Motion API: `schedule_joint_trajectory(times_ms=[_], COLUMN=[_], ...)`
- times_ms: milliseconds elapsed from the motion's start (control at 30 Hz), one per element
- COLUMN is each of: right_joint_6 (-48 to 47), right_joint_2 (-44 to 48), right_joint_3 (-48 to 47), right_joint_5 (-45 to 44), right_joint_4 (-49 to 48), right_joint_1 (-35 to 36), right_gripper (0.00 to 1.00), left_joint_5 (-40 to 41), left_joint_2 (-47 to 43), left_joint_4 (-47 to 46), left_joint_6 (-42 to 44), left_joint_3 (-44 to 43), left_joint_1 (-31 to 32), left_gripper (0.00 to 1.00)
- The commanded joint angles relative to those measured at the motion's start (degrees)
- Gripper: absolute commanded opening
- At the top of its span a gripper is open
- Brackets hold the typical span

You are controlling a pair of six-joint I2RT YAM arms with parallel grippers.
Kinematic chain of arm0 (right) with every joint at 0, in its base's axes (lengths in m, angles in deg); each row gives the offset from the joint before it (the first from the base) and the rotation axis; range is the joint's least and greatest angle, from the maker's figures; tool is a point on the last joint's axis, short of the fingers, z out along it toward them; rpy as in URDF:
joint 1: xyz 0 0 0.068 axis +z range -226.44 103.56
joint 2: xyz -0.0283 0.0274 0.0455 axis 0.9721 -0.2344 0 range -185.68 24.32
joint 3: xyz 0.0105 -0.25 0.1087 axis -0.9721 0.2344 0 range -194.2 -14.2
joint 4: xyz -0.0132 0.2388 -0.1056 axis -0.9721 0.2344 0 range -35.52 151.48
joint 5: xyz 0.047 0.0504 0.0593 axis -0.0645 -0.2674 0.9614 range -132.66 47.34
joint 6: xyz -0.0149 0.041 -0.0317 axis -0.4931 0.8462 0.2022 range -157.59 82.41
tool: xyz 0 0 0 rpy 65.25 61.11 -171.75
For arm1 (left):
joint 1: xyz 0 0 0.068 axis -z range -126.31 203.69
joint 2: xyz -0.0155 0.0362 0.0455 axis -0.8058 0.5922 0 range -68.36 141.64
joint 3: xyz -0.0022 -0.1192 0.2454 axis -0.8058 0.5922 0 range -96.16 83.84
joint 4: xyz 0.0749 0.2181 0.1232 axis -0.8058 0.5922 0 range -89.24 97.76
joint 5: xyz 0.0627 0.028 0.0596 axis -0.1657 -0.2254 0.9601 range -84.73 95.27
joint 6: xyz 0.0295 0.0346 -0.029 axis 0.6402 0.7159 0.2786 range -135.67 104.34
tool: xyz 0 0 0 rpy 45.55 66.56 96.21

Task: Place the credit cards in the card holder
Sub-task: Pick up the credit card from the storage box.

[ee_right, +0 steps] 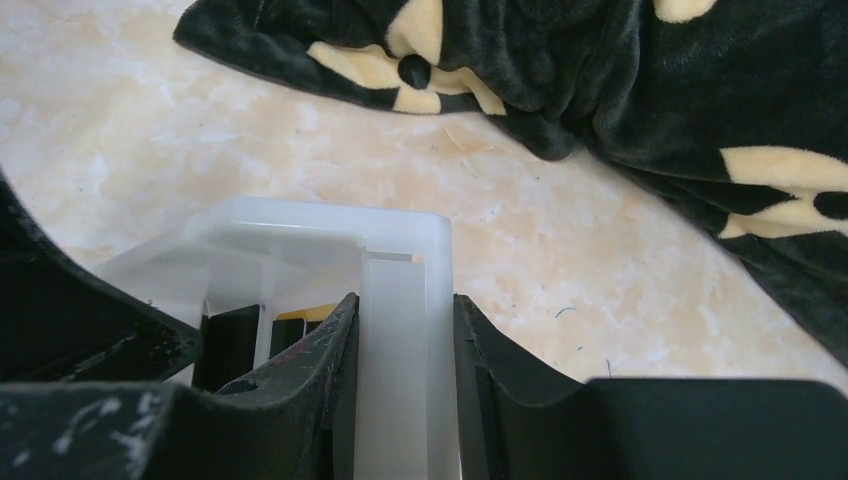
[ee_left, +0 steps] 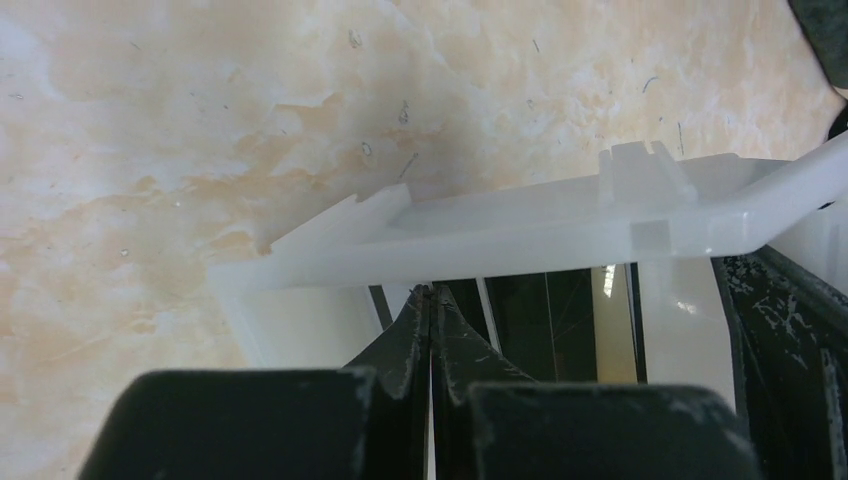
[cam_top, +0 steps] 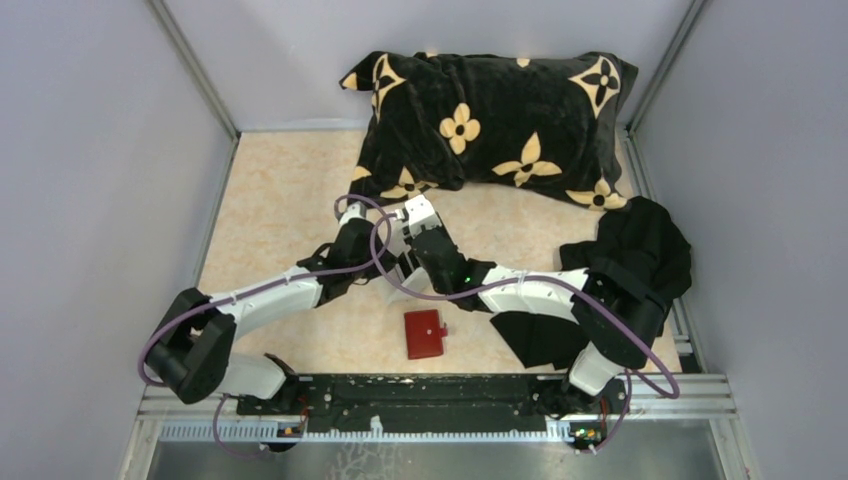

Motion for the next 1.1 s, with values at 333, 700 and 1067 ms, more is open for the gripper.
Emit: schedule_joint_trajectory(times_ms=[333,700,1067], right_joint_6=[5.0,6.4,6.5], right_joint_2=[0.6,0.2,0.5], right_joint_3=[0.0,0.8,1.0], right_joint_5=[1.1,2.4,3.3], right_joint_4=[-5.5,-5.8,-5.8], right_joint_1=[-3.5,-4.4,-4.7], right_gripper=[0.0,0.0,0.0], left_joint_5=[1.6,0.5,-1.7], left_joint_2=[-1.5,-0.7,1.4], left_joint_4=[4.2,4.4,5.1], left_joint_6=[2.1,2.1,2.8], left_joint_3=[1.8,1.6,0.5], left_joint_1=[-0.4,-0.4,-0.4], left_gripper=[0.0,0.0,0.0])
